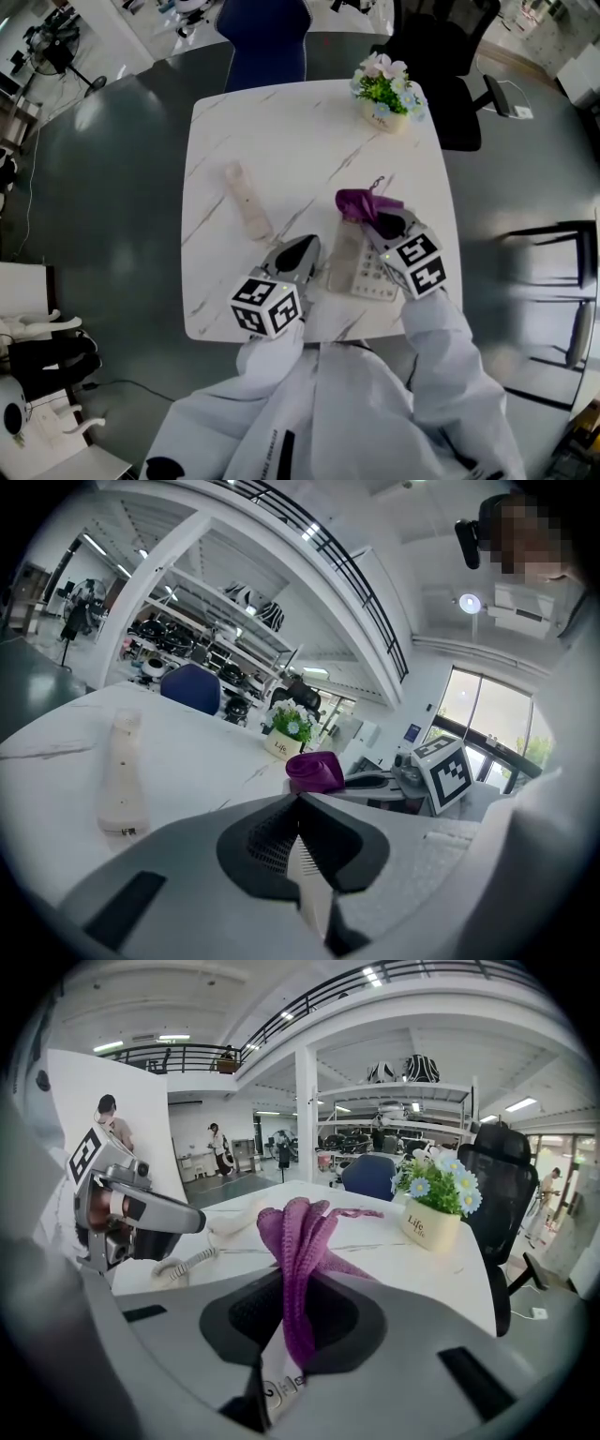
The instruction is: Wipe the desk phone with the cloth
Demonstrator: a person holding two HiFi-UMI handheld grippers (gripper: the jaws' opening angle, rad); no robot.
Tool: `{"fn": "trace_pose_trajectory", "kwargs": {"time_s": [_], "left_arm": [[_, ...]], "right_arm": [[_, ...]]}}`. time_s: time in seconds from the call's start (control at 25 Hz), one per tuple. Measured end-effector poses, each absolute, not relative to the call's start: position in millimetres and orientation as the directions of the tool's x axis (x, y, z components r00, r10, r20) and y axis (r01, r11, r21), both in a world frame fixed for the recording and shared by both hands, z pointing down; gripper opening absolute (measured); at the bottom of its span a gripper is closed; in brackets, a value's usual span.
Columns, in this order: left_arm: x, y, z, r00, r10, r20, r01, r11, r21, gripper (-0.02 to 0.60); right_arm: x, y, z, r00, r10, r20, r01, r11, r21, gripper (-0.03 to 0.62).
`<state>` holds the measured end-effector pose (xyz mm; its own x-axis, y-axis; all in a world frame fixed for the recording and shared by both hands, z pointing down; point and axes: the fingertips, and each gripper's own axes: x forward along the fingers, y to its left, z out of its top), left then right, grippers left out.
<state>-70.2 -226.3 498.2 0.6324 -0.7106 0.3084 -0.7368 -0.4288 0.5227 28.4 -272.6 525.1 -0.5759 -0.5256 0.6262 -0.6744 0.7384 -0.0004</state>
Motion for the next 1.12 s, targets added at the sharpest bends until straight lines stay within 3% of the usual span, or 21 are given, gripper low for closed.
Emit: {"fn": "trace_pose_trajectory", "kwargs": {"time_s": [1.12], "left_arm": [[-73.6, -201.8, 495.5, 0.65, -0.695, 0.306, -0.724, -0.445, 0.527, -0.003]], "right_arm": [[21.5, -234.9, 532.7, -0.571, -0.493, 0.657, -0.672, 0.74, -0.029, 0.04]]}}
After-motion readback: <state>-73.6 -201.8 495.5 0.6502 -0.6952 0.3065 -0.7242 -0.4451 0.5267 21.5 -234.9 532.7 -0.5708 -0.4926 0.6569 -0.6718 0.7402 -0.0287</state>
